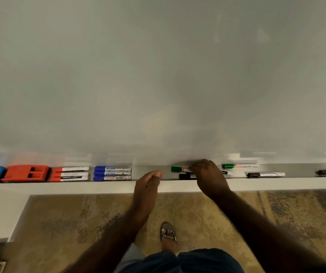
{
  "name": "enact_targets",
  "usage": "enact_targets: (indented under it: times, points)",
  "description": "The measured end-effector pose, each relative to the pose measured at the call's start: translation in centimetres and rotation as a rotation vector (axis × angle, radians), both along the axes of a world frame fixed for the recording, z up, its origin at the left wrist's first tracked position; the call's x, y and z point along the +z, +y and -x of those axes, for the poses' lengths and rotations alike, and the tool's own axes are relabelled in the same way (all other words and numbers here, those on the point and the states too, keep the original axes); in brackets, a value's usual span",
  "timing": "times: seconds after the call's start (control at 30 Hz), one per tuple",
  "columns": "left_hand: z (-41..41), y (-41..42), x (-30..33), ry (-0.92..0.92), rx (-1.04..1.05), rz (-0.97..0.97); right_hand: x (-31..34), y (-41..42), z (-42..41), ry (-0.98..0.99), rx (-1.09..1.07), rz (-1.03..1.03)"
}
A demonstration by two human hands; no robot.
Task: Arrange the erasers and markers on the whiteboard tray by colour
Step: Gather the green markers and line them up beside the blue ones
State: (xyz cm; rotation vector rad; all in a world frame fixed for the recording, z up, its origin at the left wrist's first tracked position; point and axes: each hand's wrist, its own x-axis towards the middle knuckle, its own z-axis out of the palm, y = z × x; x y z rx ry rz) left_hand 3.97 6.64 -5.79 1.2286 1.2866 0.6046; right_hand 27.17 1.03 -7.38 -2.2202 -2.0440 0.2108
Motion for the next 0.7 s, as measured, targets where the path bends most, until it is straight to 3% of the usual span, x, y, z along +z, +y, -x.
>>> enact_targets:
  times: [0.2,0.43,0.57,0.7]
  points:
    - [-2.4,-1.3,-0.3,-0.124,-0.009,0.191,0.3,-0.1,1.0,0.051,0.004,-0.116]
    - [-4.7,-1.5,0.2,-0.478,0.185,0.559,2.4,-0.2,4.1,0.196,0.064,-0.237]
    - [-4.7,-1.0,0.2,-0.612,0.269,0.604,2.5,-0.5,5.7,0.255,0.101,-0.198]
    - [-4.2,-0.5,0.0,-0.632,0.274,0.618,2.7,-0.7,4.5,0.299,0.067,-0.281]
